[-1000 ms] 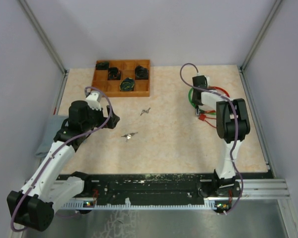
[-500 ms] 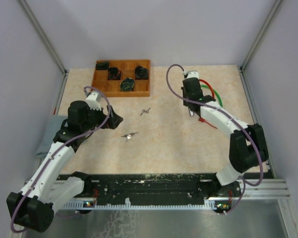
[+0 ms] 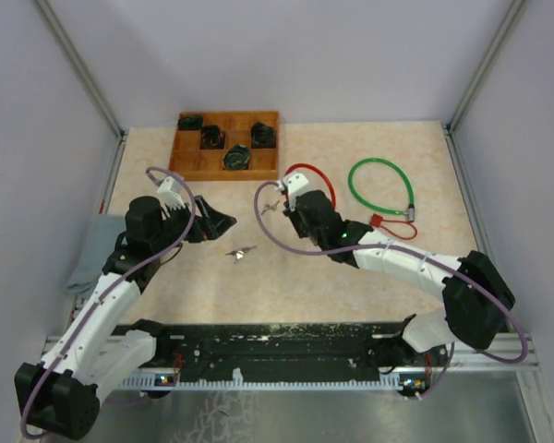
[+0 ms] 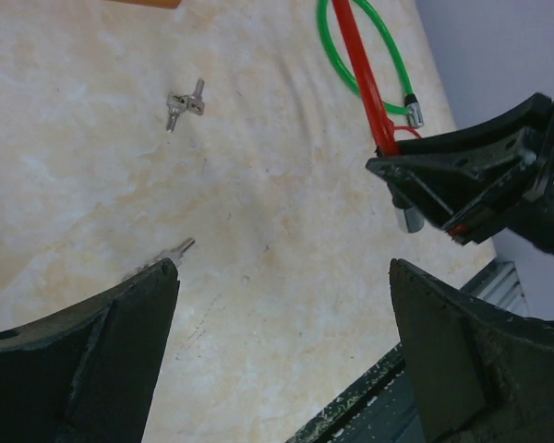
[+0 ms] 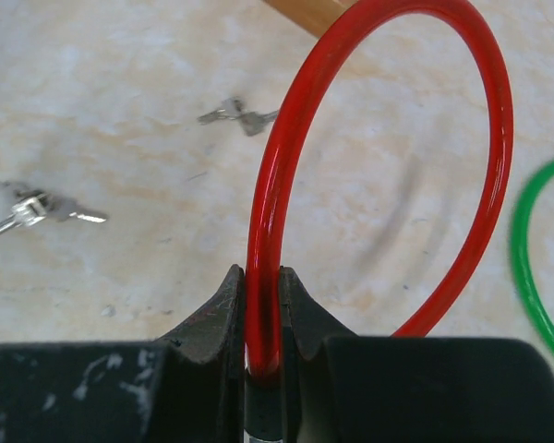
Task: Unlock with the key
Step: Pick up the lock from the center of the board, then move the key to the center of the board, then pick up the key from the center of the board.
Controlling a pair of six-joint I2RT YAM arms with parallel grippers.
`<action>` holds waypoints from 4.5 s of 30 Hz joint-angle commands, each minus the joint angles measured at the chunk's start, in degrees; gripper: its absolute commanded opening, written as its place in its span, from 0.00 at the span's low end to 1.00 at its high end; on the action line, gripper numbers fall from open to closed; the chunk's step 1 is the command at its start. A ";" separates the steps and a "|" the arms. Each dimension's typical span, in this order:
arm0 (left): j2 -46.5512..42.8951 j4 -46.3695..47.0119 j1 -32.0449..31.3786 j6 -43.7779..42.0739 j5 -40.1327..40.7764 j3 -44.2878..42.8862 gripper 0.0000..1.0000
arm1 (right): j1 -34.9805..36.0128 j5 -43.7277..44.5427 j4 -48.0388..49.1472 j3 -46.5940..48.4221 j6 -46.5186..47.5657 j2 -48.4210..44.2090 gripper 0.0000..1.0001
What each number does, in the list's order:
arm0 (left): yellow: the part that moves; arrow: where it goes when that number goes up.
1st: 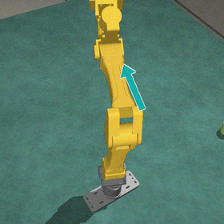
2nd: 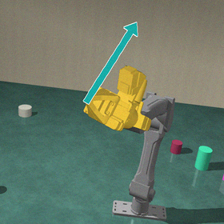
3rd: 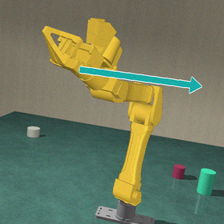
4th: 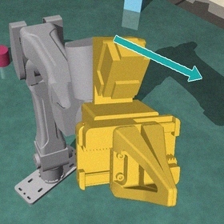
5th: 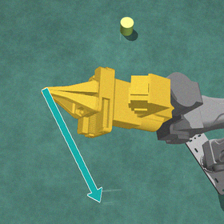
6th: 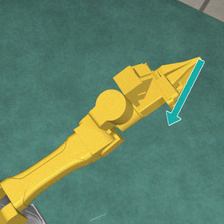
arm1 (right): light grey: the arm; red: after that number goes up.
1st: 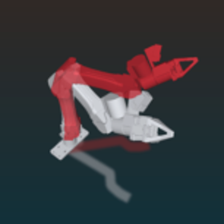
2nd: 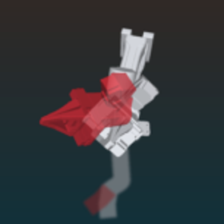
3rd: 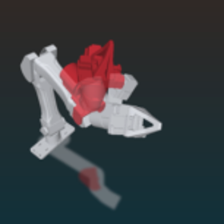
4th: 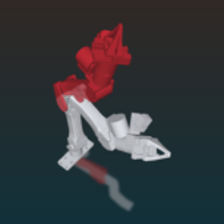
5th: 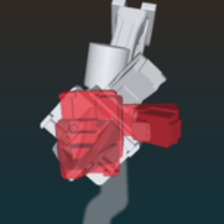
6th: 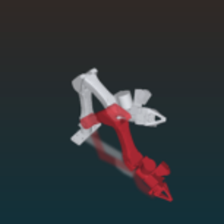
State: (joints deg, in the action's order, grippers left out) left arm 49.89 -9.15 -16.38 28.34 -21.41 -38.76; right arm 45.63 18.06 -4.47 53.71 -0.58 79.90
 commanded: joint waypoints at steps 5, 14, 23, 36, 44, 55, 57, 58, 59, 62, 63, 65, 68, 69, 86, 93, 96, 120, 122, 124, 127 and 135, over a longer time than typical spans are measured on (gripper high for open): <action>-1.01 12.77 0.03 14.86 -5.92 6.50 0.99 | 11.05 0.18 21.42 -5.43 4.75 -3.49 0.00; 3.21 22.87 -0.29 24.22 -13.36 11.27 0.93 | 18.78 2.06 31.39 -7.40 4.39 0.05 0.00; 6.49 26.46 -3.99 25.54 -12.52 11.70 0.86 | 21.08 0.49 33.90 -6.40 7.32 1.97 0.00; 8.19 28.59 -6.33 25.85 -9.81 12.16 0.47 | 21.88 -0.25 36.33 -4.92 9.98 4.43 0.00; 4.65 28.62 -6.12 23.16 -2.78 12.88 0.01 | 21.52 -0.31 31.57 -5.28 9.29 2.11 0.24; 2.82 20.62 4.36 15.21 -3.93 5.99 0.00 | 11.71 -12.59 21.23 -5.98 2.92 -6.39 0.50; 3.12 15.85 5.21 12.54 -2.65 2.08 0.00 | 8.68 -14.58 18.52 -5.19 0.89 -6.00 0.51; 3.22 13.74 5.22 11.06 -1.79 0.33 0.00 | 7.22 -15.17 17.59 -5.04 0.18 -5.53 0.51; 3.01 12.73 5.22 9.52 -1.07 -0.76 0.00 | 5.88 -16.00 16.73 -4.96 -0.57 -5.04 0.52; 2.14 8.78 5.46 4.51 2.89 -4.28 0.00 | 3.30 -18.36 13.58 -3.83 -0.97 -2.73 0.52; 2.00 7.38 5.62 3.07 4.35 -5.40 0.00 | 3.27 -19.04 12.67 -3.34 -0.16 -1.76 0.52; 1.42 5.96 6.28 1.24 6.39 -6.30 0.00 | 3.20 -21.07 12.47 -2.79 0.80 0.78 0.52; 0.39 5.28 8.00 0.12 8.17 -5.70 0.00 | 3.26 -24.52 12.56 -0.54 1.98 5.48 0.52; 0.12 4.76 8.51 -0.08 8.80 -5.51 0.00 | 3.24 -25.38 12.05 0.57 2.40 7.38 0.52; -0.64 1.82 9.09 -1.73 11.23 -4.84 0.00 | 7.93 -26.95 8.21 18.33 3.34 31.46 0.40; -0.76 2.26 9.07 -1.40 10.35 -4.45 0.00 | 7.90 -25.05 6.99 17.45 3.61 33.67 0.30; -0.73 2.43 9.08 -1.40 10.05 -4.31 0.00 | 7.90 -23.02 6.18 16.61 3.72 33.75 0.29; 1.25 11.86 8.12 6.58 -2.71 2.13 0.00 | 3.10 -8.94 -5.98 1.25 2.58 11.88 0.35; 1.79 12.70 8.12 8.15 -3.29 2.90 0.00 | 3.09 -11.43 -4.99 1.34 2.26 11.88 0.38; 2.09 14.20 8.12 9.70 -4.10 4.02 0.00 | 3.07 -13.63 -4.42 2.04 2.25 12.65 0.42; 2.86 17.46 8.12 11.36 -5.78 6.13 0.00 | 3.09 -15.03 -4.30 4.41 2.25 15.76 0.43; 4.86 18.62 8.12 12.26 -7.70 8.35 0.00 | 3.09 -18.02 -3.49 9.62 4.75 22.52 0.44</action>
State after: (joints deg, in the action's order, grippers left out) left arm 54.89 3.53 -8.05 39.46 -26.65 -31.09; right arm 48.62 2.37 -10.22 59.55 2.50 100.79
